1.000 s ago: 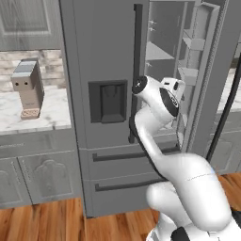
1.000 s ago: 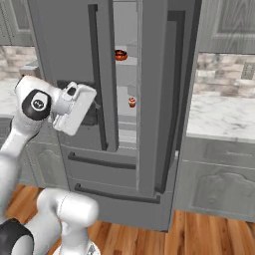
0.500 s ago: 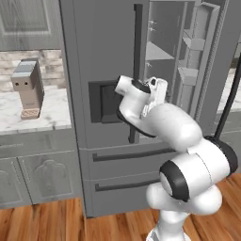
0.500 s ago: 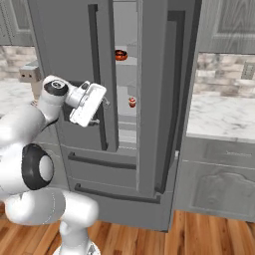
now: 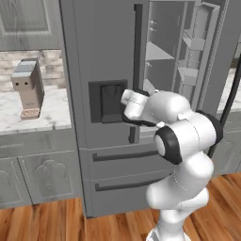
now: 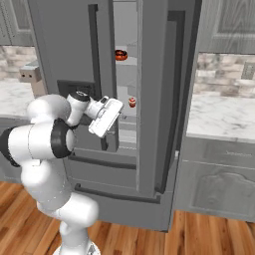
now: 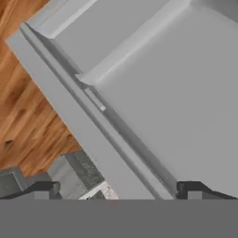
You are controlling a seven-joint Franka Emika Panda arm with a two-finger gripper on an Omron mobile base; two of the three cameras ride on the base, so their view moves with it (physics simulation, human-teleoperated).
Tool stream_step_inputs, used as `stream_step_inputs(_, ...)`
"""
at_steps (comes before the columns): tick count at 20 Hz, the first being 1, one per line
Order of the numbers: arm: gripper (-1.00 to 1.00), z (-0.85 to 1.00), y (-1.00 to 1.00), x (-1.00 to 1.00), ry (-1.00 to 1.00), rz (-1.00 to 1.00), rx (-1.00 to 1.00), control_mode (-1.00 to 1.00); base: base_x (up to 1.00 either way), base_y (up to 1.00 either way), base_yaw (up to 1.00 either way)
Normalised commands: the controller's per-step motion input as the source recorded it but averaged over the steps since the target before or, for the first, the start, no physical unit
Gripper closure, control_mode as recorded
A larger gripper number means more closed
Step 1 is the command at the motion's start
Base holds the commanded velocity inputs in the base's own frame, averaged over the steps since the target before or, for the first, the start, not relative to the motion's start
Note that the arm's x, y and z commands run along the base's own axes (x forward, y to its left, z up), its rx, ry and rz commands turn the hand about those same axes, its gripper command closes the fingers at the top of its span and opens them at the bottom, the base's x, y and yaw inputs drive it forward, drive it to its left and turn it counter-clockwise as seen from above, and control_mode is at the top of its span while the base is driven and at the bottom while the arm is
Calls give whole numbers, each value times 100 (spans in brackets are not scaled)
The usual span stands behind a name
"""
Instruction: Take the donut and cupcake from the fridge and place them on the empty tray on the dining counter.
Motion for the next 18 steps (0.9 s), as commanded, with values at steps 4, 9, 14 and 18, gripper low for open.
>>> stream_step_inputs(4,-100,-47,-74,36,7,-14,-4,-100,0,0,0)
stream_step_inputs(9,-100,-50,-100,15,13,-12,-2,-100,0,0,0)
stream_step_inputs(14,-100,-45,-100,-20,8,-21,-1,-100,0,0,0)
stream_step_inputs(18,-100,-21,-100,-19,1,-18,0,-100,0,0,0)
